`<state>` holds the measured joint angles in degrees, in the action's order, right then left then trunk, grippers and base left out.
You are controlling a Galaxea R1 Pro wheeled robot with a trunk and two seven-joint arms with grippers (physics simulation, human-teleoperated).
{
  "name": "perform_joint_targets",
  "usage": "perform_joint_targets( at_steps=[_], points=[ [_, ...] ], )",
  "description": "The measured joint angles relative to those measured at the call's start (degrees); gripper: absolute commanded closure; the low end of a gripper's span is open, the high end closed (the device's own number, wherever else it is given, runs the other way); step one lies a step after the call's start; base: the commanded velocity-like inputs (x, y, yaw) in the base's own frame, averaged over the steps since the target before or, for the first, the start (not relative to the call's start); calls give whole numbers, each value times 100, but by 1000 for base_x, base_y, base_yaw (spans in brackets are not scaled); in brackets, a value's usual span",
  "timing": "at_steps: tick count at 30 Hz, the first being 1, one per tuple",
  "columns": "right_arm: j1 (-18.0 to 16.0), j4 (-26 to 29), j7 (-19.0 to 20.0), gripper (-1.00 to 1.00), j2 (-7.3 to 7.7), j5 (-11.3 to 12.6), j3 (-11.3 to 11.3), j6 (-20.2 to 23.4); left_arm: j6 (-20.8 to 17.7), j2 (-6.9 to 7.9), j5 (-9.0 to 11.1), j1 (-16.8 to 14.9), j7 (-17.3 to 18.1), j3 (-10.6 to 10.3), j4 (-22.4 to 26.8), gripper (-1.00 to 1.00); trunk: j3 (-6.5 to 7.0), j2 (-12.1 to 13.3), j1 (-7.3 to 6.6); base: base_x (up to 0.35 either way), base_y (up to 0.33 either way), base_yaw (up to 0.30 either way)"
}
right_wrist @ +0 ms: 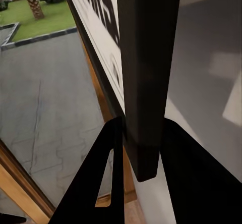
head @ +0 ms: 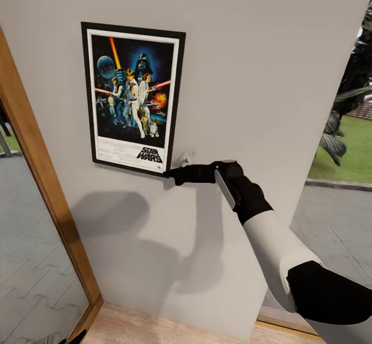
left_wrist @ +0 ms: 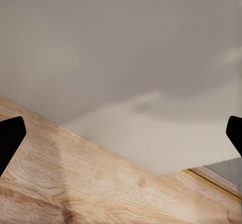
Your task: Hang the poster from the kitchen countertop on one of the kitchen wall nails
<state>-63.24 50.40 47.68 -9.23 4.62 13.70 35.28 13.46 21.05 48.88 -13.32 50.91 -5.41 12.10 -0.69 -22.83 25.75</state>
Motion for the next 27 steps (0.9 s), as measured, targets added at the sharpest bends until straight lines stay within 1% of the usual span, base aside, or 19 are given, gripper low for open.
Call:
perform_joint_targets(
  at_steps=[27],
  points=[
    [0, 22, 8, 100, 25, -7, -21, 0, 0, 0, 0, 0, -5, 0, 0, -100, 0, 0, 0, 0, 0, 0]
  ],
)
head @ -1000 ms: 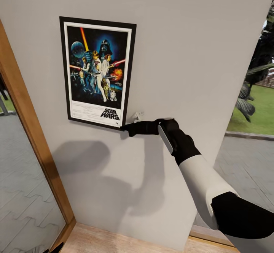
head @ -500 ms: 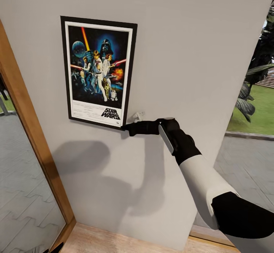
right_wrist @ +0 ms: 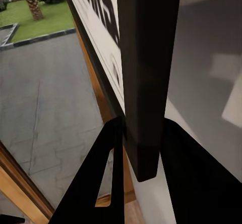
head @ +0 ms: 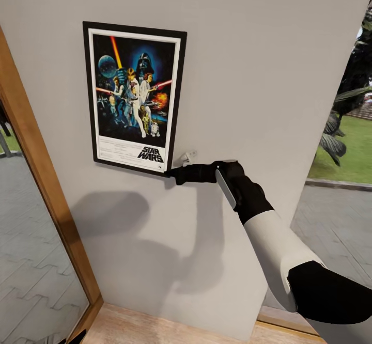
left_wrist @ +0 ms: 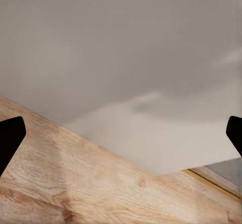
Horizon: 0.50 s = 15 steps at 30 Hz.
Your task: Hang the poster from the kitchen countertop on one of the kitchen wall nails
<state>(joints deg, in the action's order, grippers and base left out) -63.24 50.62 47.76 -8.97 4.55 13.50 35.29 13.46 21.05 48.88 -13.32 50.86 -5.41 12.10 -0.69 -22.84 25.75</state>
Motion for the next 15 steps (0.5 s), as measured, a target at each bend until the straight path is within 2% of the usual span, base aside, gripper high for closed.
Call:
perform_joint_targets(
  at_steps=[15],
  points=[
    [0, 22, 0, 100, 1, 0, -6, 0, 0, 0, 0, 0, 2, 0, 0, -100, 0, 0, 0, 0, 0, 0]
  ],
)
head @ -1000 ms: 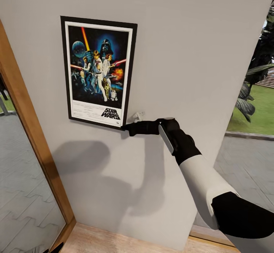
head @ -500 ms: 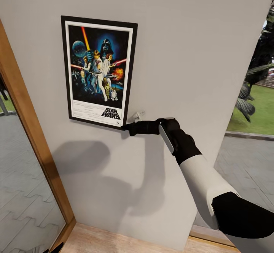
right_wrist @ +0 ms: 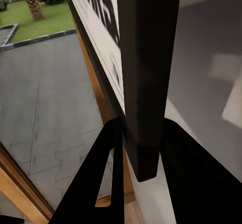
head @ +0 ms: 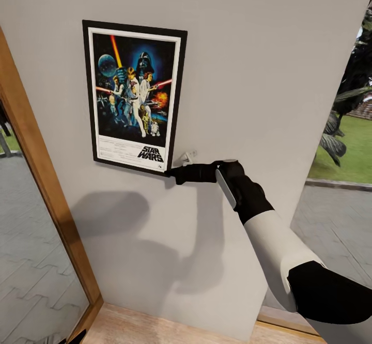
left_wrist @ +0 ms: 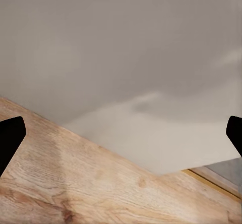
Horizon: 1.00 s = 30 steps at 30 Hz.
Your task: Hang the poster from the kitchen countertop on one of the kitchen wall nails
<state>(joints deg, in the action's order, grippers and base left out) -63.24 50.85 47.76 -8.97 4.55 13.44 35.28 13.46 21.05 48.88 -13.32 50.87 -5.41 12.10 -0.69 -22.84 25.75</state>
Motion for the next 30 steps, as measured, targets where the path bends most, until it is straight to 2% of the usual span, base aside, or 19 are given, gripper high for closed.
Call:
perform_joint_targets(
  at_steps=[14, 19, 20, 21, 24, 30],
  points=[
    [0, 3, 0, 100, 6, -4, 0, 0, 0, 0, 0, 0, 0, 0, 0, -100, 0, 0, 0, 0, 0, 0],
    [31, 42, -61, 100, -7, 99, 3, 136, 17, 7, -2, 16, 2, 12, 12, -100, 0, 0, 0, 0, 0, 0],
    [8, 227, -69, 100, 201, -218, 534, 283, 17, 8, -3, 17, 2, 14, 12, -100, 1, -4, -1, 0, 0, 0],
    [27, 210, 147, 100, 403, -185, 566, 264, 17, 8, -2, 18, 1, 14, 13, -100, 2, -6, -2, 0, 0, 0],
    [29, 156, 23, 100, 328, -119, 637, 217, 16, 8, -1, 18, 1, 13, 14, -100, 1, -3, -1, 0, 0, 0],
    [30, 181, -73, 100, 365, 21, 745, 221, 16, 8, -1, 18, 1, 13, 13, -100, 2, -4, -1, 0, 0, 0]
  ],
)
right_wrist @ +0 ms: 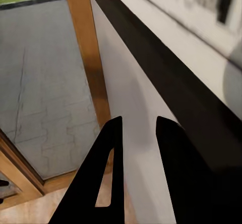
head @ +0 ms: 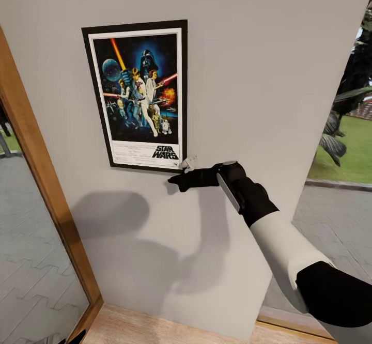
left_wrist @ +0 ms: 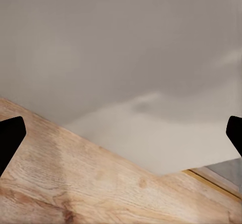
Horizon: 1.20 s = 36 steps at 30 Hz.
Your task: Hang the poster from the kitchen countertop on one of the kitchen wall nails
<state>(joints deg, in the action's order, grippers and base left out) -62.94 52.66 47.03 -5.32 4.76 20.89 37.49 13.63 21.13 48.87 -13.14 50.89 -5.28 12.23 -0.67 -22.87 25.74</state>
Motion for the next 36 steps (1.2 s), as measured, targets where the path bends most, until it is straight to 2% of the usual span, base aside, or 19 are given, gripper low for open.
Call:
perform_joint_targets(
  at_steps=[5, 6, 15, 16, 17, 33, 36],
  points=[
    [-1, -38, -1, 100, 17, 26, 36, -56, 0, 0, 0, 0, 0, 0, 0, -100, 0, 0, 0, 0, 0, 0],
    [-1, -38, -1, -100, 20, 30, 41, -57, 0, 0, 0, 0, 0, 0, 0, -100, 0, 0, 0, 0, 0, 0],
    [-3, -137, 54, -100, -124, -295, -249, -117, 8, 10, 0, -5, 10, 7, 8, -100, -4, 2, 0, 0, 0, 0],
    [-2, -530, 53, -100, -259, 472, -711, -127, 8, 10, -1, -3, 10, 6, 7, -100, -3, 6, 2, 0, 0, 0],
    [-3, -563, 62, -100, -266, 536, -727, -142, 9, 10, 0, -1, 10, 7, 7, -100, -3, 5, 2, 0, 0, 0],
    [-3, -576, 67, -100, -267, 552, -732, -142, 6, 10, -1, -2, 11, 7, 7, -100, -4, 5, 1, 0, -2, 0],
    [-4, -601, 55, -100, -363, 506, -737, -172, 8, 10, -3, -1, 10, 6, 6, -100, -3, 6, 2, 0, -155, 0]
  ],
)
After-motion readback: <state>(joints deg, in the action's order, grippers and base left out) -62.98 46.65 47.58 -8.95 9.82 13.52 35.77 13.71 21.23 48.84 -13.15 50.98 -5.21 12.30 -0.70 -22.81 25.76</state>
